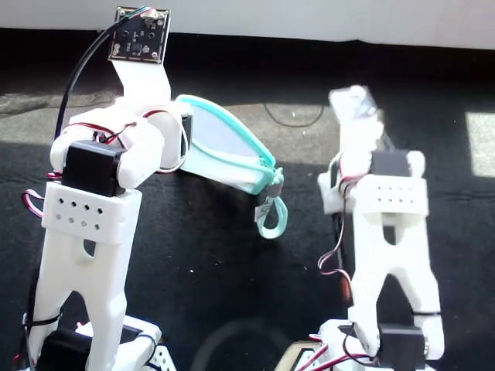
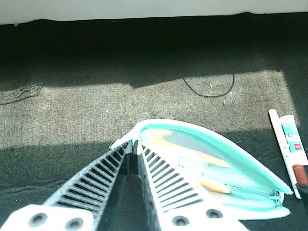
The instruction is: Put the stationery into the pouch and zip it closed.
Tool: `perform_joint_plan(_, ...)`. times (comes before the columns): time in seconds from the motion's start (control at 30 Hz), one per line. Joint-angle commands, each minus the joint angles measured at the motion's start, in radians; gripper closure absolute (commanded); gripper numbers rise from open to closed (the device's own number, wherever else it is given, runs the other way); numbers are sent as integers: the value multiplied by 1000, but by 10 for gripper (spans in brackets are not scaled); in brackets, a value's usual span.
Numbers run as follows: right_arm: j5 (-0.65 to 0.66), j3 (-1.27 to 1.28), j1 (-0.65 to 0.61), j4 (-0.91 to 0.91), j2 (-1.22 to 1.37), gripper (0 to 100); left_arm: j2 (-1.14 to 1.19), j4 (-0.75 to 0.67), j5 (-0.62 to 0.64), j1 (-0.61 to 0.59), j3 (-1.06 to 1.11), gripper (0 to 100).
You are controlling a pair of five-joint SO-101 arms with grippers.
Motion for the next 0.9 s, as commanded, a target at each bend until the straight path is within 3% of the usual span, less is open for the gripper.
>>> perform_joint_plan(0.0,-3,225,-2,-257,19,993,18,8,5,2,35,990)
perform_joint_plan(0.2,-3,160,-13,-245,255,987,18,8,5,2,35,990)
perform_joint_plan(0.4,-5,-139,-15,-42,521,855,16,6,5,2,35,990)
perform_joint_plan(0.6,-6,-403,-16,99,685,855,16,2,5,2,35,990)
perform_joint_plan(0.87,-5,-432,-16,120,774,859,16,0,5,2,35,990)
